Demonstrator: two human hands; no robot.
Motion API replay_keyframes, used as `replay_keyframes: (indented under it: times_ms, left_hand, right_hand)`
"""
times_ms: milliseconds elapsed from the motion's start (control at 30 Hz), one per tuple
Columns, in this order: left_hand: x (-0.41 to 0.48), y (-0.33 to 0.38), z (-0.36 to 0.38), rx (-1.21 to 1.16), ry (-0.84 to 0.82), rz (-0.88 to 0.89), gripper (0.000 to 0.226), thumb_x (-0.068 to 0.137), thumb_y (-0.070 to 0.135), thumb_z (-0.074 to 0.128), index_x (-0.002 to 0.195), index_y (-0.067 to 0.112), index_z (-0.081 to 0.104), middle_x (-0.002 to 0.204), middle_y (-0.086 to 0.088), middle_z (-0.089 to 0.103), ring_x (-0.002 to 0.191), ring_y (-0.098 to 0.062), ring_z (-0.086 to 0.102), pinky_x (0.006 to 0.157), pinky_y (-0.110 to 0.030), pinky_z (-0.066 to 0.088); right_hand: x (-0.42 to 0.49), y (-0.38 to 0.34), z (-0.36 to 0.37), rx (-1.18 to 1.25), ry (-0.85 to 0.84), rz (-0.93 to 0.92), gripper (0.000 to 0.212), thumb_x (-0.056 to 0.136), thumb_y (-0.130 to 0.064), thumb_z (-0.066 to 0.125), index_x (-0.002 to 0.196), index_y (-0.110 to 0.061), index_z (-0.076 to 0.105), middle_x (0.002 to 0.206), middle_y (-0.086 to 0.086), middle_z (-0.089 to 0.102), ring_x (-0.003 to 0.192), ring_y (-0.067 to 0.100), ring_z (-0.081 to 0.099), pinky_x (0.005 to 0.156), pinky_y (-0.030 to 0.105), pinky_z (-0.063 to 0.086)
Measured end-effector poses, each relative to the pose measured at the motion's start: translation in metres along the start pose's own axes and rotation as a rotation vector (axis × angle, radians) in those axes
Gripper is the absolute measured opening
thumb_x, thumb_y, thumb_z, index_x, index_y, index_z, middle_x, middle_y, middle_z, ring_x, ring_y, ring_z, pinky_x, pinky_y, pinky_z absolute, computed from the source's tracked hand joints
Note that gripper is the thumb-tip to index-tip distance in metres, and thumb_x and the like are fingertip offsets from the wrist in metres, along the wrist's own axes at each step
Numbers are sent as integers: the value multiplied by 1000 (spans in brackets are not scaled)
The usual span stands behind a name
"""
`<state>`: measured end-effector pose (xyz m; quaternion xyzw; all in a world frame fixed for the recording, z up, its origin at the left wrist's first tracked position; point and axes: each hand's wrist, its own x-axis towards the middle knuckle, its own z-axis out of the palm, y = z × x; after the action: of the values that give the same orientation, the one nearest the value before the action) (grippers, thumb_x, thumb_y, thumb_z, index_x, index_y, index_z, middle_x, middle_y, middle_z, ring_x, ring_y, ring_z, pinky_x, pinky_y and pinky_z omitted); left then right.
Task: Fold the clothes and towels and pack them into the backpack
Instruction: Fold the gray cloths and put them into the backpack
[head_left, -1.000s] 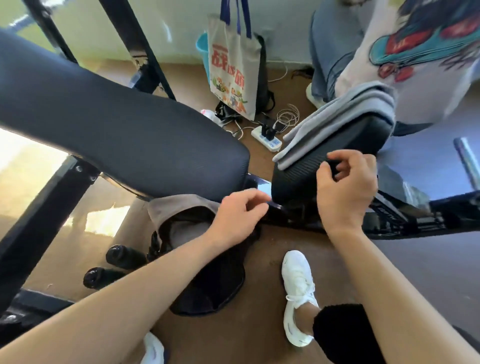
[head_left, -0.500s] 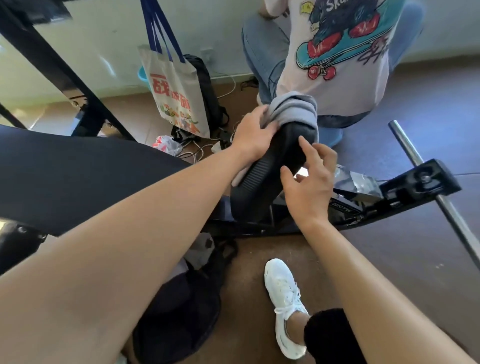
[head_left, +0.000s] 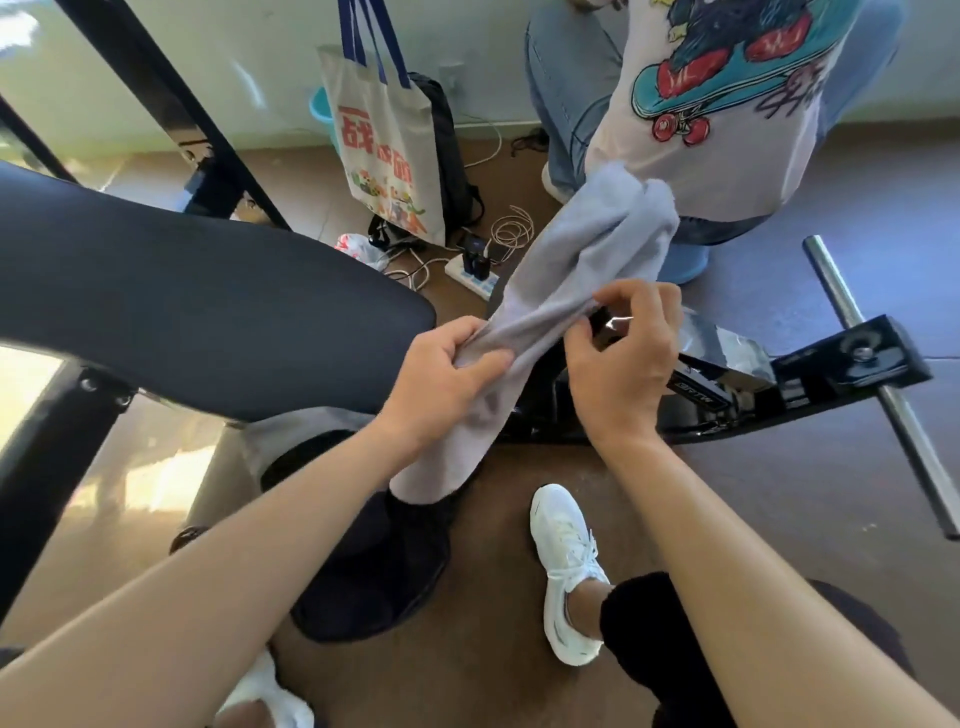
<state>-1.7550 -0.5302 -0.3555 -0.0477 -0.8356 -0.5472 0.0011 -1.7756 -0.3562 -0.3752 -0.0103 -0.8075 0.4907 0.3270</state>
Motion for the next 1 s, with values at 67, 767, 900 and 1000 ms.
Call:
replay_keyframes:
  times_ms: [67,767,900,1000]
  left_hand:
    - [-35,6,-13,-45,17,22,0,92,9,72,92,9,72,76,0,64,72,-9,57,67,-24,45]
    - [-296,-19,-107,-31,147,-124,16,95,10,70,84,22,73,78,6,71,77,-11,66,73,-17,51]
    - [-332,-47,-112,13,317,-150,20,98,12,66,87,29,69,82,9,68,82,-11,64,77,-17,49]
    - [-345,-64,-107,71,396,-208,10,100,16,63,94,23,68,87,5,68,87,-11,64,79,-16,48]
  right_hand:
    - [-13,-20,-4,29,-41,-68,27,76,-3,68,102,-5,61,105,3,51,95,25,56,85,30,52]
    - [-210,-112,-51,38,-1487,151,12,78,-12,60,85,-3,64,76,11,61,70,10,52,66,33,44]
    - [-226,-100,-52,-123,-1417,86,5,85,-12,65,85,-15,70,82,3,70,82,18,65,75,39,52]
    - [-228,-87,-54,-355,-1340,39,13,84,-3,58,85,-12,68,81,4,65,80,24,59,67,38,46]
